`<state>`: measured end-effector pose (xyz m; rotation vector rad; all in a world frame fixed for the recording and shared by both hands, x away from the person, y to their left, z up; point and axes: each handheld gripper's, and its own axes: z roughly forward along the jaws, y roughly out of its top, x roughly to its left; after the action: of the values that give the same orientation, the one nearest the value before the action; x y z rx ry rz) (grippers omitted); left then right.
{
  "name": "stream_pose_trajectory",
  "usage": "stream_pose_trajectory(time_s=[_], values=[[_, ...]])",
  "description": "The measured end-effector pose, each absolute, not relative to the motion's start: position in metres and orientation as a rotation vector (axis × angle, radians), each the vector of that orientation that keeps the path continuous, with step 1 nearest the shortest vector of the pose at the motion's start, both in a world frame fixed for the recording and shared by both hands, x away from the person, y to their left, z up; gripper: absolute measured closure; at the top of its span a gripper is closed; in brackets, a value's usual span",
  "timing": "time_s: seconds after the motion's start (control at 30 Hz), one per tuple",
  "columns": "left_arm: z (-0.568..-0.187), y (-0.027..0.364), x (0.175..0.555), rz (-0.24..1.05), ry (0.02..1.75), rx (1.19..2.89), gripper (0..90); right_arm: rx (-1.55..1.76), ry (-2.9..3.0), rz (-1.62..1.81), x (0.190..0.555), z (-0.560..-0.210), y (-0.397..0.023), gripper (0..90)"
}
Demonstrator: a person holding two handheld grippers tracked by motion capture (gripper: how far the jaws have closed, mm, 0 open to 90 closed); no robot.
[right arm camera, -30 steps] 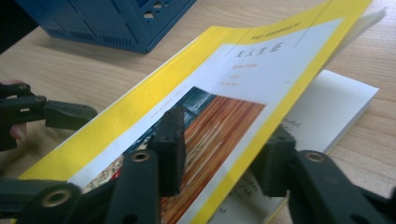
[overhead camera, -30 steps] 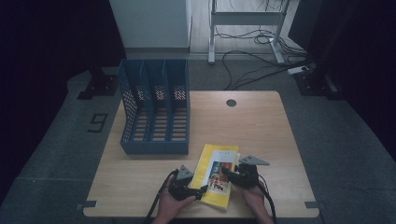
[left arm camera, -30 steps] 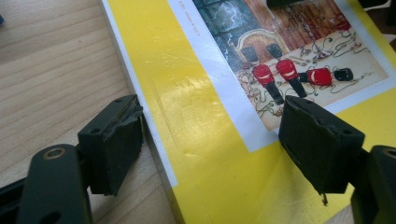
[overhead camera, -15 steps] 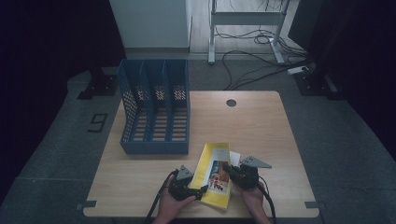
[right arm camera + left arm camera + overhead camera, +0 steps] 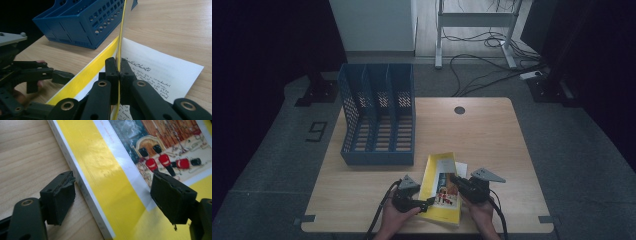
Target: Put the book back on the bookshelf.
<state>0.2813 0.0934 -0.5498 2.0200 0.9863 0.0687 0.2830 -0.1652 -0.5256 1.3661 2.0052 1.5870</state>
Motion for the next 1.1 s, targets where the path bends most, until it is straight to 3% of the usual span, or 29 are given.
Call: stream_pose_trajectory(time_s=[0.5,1.1], values=[[-0.551,0.099,0.287,-0.002,0.993,1.970,21.1,1.328,1.991,1.619,0.275,-0.514,-0.163,88.2],[-0.551,0.097,0.287,-0.068,0.970,1.939,16.5,1.265,1.992,1.633,0.264,-0.500,-0.156,88.1]])
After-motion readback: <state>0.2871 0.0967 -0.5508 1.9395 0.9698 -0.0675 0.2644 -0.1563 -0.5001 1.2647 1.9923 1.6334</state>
